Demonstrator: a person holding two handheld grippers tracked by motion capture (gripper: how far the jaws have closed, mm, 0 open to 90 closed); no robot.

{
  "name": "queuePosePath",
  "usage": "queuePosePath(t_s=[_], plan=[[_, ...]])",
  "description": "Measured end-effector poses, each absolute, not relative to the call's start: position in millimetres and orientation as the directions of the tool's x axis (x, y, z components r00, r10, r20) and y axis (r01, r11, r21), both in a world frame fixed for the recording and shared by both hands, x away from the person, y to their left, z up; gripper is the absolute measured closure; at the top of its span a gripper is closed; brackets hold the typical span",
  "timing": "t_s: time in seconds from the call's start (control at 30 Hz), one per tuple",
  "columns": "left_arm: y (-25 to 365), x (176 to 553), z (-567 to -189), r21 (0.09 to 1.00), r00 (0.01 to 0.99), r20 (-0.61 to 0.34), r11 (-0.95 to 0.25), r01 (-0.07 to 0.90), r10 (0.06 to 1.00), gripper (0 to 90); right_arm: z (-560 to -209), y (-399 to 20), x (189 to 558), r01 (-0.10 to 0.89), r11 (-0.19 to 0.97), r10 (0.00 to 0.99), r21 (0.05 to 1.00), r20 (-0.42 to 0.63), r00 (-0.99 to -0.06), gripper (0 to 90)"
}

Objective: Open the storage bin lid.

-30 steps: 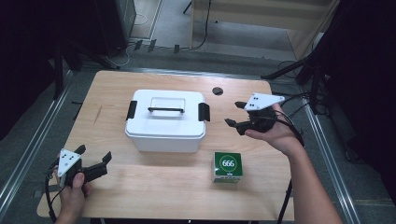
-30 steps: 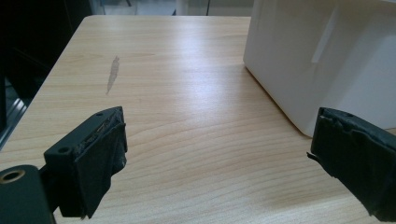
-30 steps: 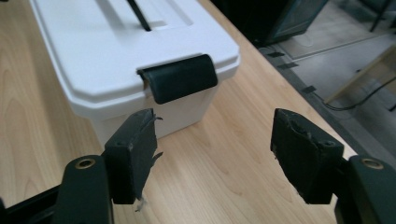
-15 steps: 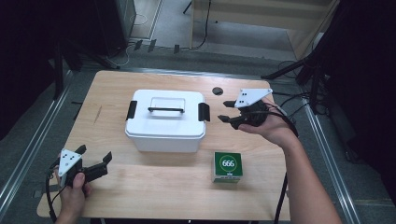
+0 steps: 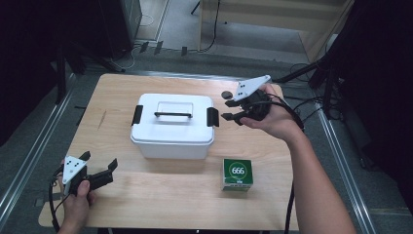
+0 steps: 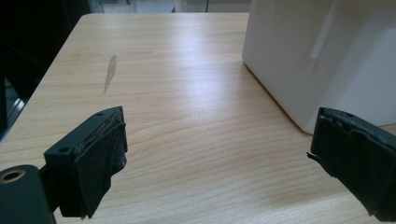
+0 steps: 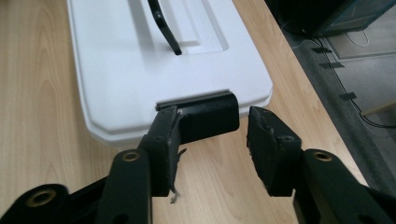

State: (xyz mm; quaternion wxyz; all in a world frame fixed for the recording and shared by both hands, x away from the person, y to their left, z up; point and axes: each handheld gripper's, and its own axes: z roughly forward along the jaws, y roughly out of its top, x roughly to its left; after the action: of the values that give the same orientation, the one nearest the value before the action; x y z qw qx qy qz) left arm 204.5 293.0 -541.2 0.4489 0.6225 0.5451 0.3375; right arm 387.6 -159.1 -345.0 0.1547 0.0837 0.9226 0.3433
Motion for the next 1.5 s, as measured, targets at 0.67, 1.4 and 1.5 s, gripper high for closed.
queuePosePath(t_s=[0.67,1.4,1.5], plan=[[293,205,-541,0.928,0.188,-0.072,-0.004,0.373,0.979,4.5,-336,-105,399,-0.005,0.836,0.115,0.549,-0.183,-0.976,58.5],[294,205,-541,0.926,0.186,-0.081,0.005,0.377,0.979,4.5,-333,-53,403,-0.07,0.885,0.039,0.46,-0.224,-0.974,67.2],[294,206,-542,0.927,0.185,-0.086,0.011,0.375,0.979,4.5,-332,-50,403,-0.074,0.887,0.033,0.457,-0.222,-0.975,67.7]])
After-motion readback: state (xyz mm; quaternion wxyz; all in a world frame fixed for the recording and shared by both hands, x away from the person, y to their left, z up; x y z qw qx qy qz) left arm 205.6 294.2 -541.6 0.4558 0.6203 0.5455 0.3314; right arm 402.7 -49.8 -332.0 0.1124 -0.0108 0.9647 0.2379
